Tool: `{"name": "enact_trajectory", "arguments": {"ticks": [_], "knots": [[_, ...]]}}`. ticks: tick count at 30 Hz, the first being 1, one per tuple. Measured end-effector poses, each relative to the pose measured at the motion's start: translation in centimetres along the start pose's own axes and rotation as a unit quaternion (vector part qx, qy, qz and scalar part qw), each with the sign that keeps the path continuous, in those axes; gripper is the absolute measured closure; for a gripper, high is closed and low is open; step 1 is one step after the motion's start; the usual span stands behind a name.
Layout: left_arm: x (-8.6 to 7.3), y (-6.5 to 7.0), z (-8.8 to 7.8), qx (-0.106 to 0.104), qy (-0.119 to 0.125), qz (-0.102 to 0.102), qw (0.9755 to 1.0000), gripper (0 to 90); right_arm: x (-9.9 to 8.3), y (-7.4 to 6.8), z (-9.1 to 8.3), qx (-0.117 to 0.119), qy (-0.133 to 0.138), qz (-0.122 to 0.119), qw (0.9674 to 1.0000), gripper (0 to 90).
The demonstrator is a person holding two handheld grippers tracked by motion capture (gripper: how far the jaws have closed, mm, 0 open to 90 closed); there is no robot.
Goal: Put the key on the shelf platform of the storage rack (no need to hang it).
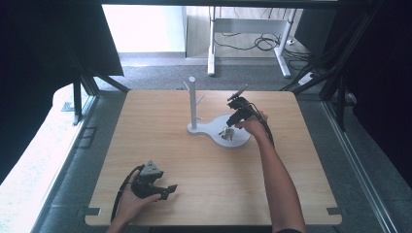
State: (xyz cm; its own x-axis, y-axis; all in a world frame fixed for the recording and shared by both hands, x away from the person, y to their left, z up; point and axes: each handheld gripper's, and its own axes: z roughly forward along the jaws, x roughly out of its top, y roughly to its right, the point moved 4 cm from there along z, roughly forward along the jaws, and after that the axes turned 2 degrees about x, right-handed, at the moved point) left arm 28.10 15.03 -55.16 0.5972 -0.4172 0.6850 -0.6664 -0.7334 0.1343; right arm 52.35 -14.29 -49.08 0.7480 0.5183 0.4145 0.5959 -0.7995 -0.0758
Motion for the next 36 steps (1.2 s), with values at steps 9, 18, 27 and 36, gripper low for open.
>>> {"name": "enact_trajectory", "arguments": {"ticks": [9,18,27,36], "knots": [[0.0,0.3,0.3,-0.002,-0.005,0.005,1.0,22.6,-1.3,-0.6,-1.9,0.02,0.019,-0.008,0.9996,54.4],[0.0,0.2,0.1,0.002,-0.002,0.004,1.0,22.7,-3.3,-1.3,-3.3,0.047,0.03,-0.027,0.9981,52.7],[0.0,0.0,-0.1,0.01,-0.002,0.002,0.9999,22.7,-6.8,-1.9,-4.6,0.056,0.058,-0.035,0.9962,51.5],[0.1,0.0,-0.1,0.012,-0.002,0.004,0.9999,22.6,-11.7,-2.7,-5.9,0.066,0.092,-0.051,0.9923,51.5]]}}
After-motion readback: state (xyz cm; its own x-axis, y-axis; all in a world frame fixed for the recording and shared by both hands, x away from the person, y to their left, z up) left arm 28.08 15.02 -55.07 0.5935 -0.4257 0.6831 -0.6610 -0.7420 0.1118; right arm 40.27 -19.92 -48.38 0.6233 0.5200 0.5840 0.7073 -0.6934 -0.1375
